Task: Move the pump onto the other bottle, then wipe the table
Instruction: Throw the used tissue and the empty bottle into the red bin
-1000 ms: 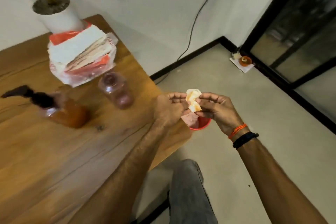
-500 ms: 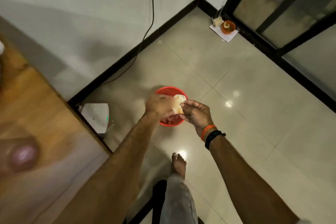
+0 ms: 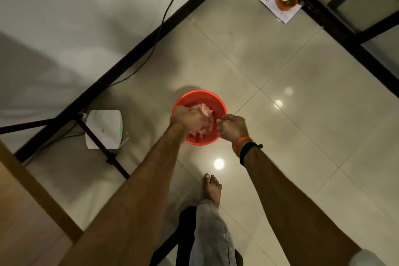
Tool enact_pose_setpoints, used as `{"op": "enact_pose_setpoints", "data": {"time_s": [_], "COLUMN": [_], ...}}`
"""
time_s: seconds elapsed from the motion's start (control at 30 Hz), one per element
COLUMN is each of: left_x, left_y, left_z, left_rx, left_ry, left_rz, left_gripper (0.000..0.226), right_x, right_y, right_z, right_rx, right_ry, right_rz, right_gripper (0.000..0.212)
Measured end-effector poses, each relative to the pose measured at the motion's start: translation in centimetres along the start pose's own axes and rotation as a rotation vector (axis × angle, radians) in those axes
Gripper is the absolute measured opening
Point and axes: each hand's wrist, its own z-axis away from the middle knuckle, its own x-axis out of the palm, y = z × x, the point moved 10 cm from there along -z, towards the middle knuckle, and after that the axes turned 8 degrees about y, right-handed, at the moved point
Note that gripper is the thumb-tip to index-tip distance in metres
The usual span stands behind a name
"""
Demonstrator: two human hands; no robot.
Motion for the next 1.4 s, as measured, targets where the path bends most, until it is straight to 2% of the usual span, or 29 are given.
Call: {"op": "enact_pose_setpoints", "data": {"time_s": [0.07, 0.17, 0.27, 0.33, 0.37, 0.43, 0.47, 0.57, 0.67, 0.77, 0.83, 0.93, 1.07, 1.23, 1.4], "left_x": [-0.3, -1.4, -2.7, -4.3, -4.8, -6.7, -7.5, -11.9, -16.9, -21.4, -24.7, -29.1, -34.5, -38.4, -40.3], "left_y": [0.0, 1.0, 1.7, 2.2, 2.3, 2.5, 2.7, 2.8, 2.1, 0.5, -1.3, -5.0, -10.0, -13.5, -15.5], "left_z": [0.1, 1.5, 3.1, 4.9, 5.6, 7.6, 8.7, 12.9, 17.4, 22.0, 24.6, 27.3, 29.2, 29.2, 27.8], "left_rx": [0.003, 0.043, 0.094, 0.14, 0.158, 0.203, 0.236, 0.335, 0.407, 0.457, 0.474, 0.453, 0.399, 0.318, 0.25], "left_ry": [-0.003, -0.001, 0.007, 0.018, 0.022, 0.037, 0.044, 0.105, 0.204, 0.248, 0.292, 0.351, 0.475, 0.527, 0.534], "left_rz": [-0.015, -0.013, -0.018, 0.001, 0.012, 0.031, 0.043, 0.114, 0.157, 0.239, 0.31, 0.429, 0.452, 0.52, 0.533], "left_gripper": [0.027, 0.004, 0.021, 0.008, 0.01, 0.028, 0.028, 0.018, 0.018, 0.035, 0.034, 0.03, 0.024, 0.017, 0.03], "right_x": [-0.1, -0.5, -1.1, -1.5, -1.5, -1.7, -1.9, -2.3, -2.4, -1.6, -0.4, 2.3, 7.2, 12.0, 16.2], "right_y": [-0.4, -1.5, -3.2, -4.4, -4.9, -6.2, -6.8, -8.8, -10.1, -10.9, -11.1, -10.8, -9.8, -10.7, -11.6], "right_z": [0.4, 1.8, 4.2, 6.8, 7.8, 10.9, 12.3, 18.3, 24.3, 30.4, 34.3, 39.1, 44.0, 48.1, 49.9], "right_rx": [-0.008, -0.051, -0.137, -0.199, -0.224, -0.289, -0.326, -0.475, -0.592, -0.685, -0.739, -0.827, -0.931, -1.149, -1.208], "right_ry": [-0.013, -0.012, 0.007, -0.004, -0.016, -0.034, -0.035, -0.029, -0.058, -0.129, -0.172, -0.239, -0.331, -0.265, -0.246], "right_rz": [-0.008, -0.012, 0.003, -0.002, -0.009, -0.019, -0.022, -0.03, -0.042, -0.04, -0.021, 0.072, 0.21, 0.456, 0.624], "right_gripper": [0.016, 0.022, 0.024, 0.022, 0.022, 0.022, 0.021, 0.02, 0.027, 0.026, 0.026, 0.03, 0.038, 0.064, 0.09]}}
